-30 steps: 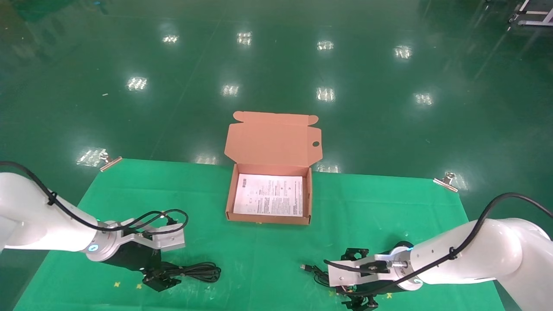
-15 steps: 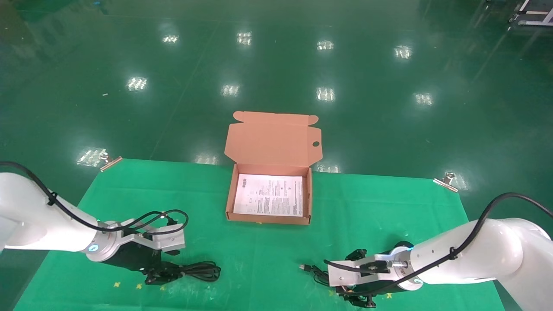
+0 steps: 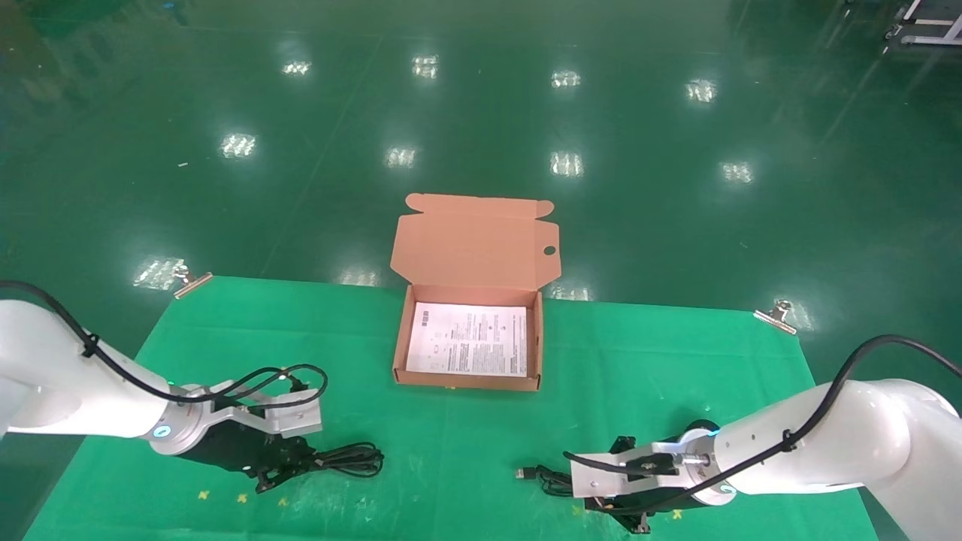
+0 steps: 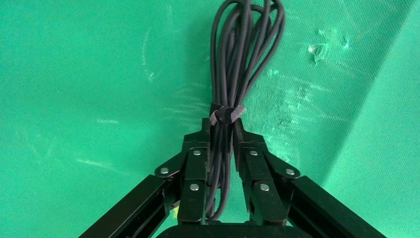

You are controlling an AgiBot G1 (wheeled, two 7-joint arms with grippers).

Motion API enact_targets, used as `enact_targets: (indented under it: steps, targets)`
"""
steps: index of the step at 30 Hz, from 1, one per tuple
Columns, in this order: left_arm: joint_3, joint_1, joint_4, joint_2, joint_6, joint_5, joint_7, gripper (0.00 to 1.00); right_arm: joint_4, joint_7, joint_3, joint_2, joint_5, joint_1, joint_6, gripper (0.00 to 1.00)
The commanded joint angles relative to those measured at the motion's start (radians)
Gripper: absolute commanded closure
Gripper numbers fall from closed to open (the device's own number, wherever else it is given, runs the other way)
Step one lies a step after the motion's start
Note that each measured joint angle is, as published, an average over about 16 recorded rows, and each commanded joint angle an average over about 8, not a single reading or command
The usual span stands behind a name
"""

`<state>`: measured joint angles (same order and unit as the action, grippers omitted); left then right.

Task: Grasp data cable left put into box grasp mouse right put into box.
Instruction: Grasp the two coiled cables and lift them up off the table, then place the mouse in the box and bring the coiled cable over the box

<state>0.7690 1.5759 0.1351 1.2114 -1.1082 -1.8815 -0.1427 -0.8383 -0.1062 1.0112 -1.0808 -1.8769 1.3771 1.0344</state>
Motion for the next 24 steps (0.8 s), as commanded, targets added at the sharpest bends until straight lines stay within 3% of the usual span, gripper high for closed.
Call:
enact_targets:
  steps: [1, 10, 19, 24]
  targets:
    - [0.000, 0.000, 0.000, 0.000, 0.000, 0.000, 0.000, 1.00, 0.000, 0.001, 0.001, -0.001, -0.001, 0.000, 0.000, 1.00]
    - [-0.008, 0.015, 0.024, -0.029, -0.018, 0.010, -0.029, 1.00, -0.042, -0.044, -0.030, 0.056, 0.034, 0.005, 0.006, 1.00]
    - [-0.031, 0.081, 0.132, -0.113, -0.030, 0.035, -0.048, 1.00, -0.253, -0.220, -0.109, 0.219, 0.036, 0.059, -0.021, 1.00]
    - [-0.051, 0.117, 0.241, -0.146, -0.009, 0.050, -0.024, 1.00, -0.332, -0.304, -0.156, 0.254, 0.001, 0.131, -0.069, 1.00]
